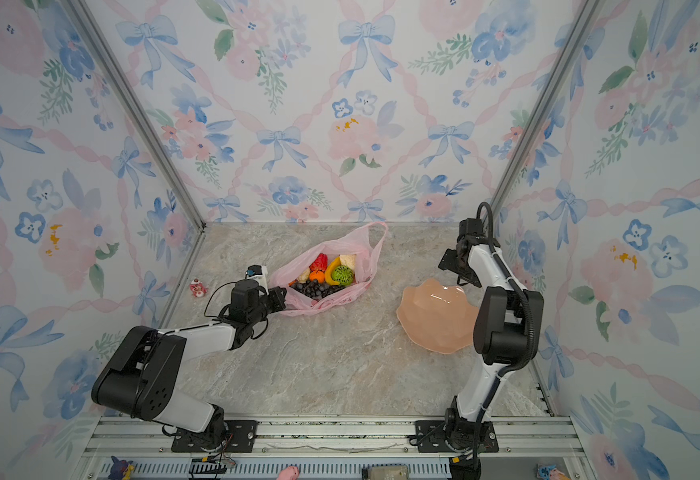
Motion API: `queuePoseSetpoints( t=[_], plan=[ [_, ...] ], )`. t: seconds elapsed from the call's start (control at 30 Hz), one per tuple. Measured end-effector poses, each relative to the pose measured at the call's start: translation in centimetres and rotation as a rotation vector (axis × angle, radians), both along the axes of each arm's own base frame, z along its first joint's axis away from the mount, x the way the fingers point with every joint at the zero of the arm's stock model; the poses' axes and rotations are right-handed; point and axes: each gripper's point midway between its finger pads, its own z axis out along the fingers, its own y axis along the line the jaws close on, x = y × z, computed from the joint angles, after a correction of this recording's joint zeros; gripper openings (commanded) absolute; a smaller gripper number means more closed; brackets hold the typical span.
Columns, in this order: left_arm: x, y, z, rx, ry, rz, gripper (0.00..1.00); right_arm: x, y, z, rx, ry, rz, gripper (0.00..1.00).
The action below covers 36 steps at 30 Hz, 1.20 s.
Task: Take the fake fruits out of the plastic bag
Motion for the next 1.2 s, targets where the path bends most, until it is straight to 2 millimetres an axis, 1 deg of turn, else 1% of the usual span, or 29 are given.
queuePoseSetpoints(
  t=[0.1, 0.2, 0.27, 0.33, 0.43, 0.57, 0.87, 1.2],
  plan=[
    [0.0, 0.0, 0.0, -0.008, 0.003, 0.005, 0.00, -0.1, -0.5, -1.3, 0.032, 0.021, -0.019, 0.93],
    [0.0, 0.0, 0.0, -0.012, 0.005, 0.006, 0.00, -0.1, -0.3, -2.4, 0.081, 0.015, -0.032, 0.93],
    [0.0, 0.0, 0.0, -0.018, 0.008, 0.010, 0.00, -0.3, 0.5, -3.5, 0.134, 0.007, -0.030, 0.91],
    [0.0, 0.0, 0.0, -0.023, 0.010, 0.013, 0.00, -0.6, 1.4, -4.6, 0.190, 0.008, -0.029, 0.88],
    [0.0, 0.0, 0.0, -0.024, 0.011, 0.013, 0.00, -0.9, 2.8, -5.5, 0.263, 0.010, -0.021, 0.87],
    [0.1, -0.1, -0.1, -0.027, 0.016, 0.013, 0.00, -1.1, 4.3, -5.6, 0.310, -0.002, 0.002, 0.87],
    [0.3, -0.2, 0.0, -0.029, 0.020, 0.014, 0.00, -3.2, 8.4, -4.5, 0.295, 0.015, 0.109, 0.87],
    [0.2, -0.1, -0.2, -0.025, 0.032, 0.014, 0.00, -8.2, 12.7, -5.6, 0.270, 0.116, 0.219, 0.87]
  ],
)
